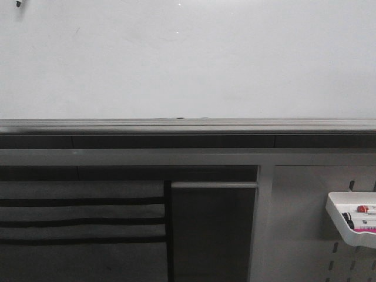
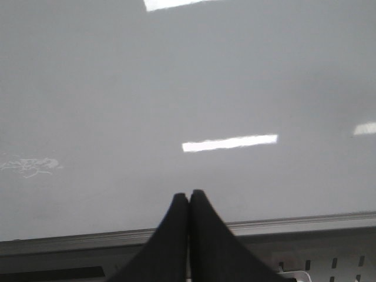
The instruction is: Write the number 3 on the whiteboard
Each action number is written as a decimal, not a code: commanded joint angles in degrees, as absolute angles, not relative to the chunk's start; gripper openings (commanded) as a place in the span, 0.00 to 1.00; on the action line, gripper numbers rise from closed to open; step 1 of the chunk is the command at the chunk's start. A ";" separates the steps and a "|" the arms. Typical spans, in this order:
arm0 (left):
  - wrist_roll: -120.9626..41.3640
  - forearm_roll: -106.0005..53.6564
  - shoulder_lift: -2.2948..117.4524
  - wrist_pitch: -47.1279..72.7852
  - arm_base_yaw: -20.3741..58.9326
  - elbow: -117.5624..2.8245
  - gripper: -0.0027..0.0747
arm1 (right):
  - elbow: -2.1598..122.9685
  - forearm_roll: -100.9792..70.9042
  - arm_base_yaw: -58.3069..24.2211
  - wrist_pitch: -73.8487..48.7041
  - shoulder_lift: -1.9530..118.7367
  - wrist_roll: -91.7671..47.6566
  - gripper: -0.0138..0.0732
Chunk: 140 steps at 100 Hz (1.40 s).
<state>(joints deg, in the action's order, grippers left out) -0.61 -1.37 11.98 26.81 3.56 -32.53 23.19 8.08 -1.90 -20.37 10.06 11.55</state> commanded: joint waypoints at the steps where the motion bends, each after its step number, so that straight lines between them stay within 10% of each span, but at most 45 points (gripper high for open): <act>1: 0.00 -1.09 15.70 24.92 3.43 -36.63 0.01 | 28.41 8.18 -1.56 -19.05 14.02 11.58 0.07; 80: 0.00 -1.84 17.38 24.30 3.43 -36.54 0.02 | 29.77 8.18 -1.56 -15.59 16.10 11.58 0.12; 109: 0.00 0.00 17.38 24.08 3.43 -36.54 0.68 | 29.77 9.95 -1.56 -15.45 16.10 11.58 0.71; 140: 0.00 -0.83 17.38 24.08 3.43 -36.54 0.70 | 29.77 9.63 -1.56 -15.56 16.10 11.58 0.72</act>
<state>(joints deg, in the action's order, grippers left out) -0.61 -0.33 16.26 28.31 3.56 -34.85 27.80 8.84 -1.90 -20.50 14.87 11.69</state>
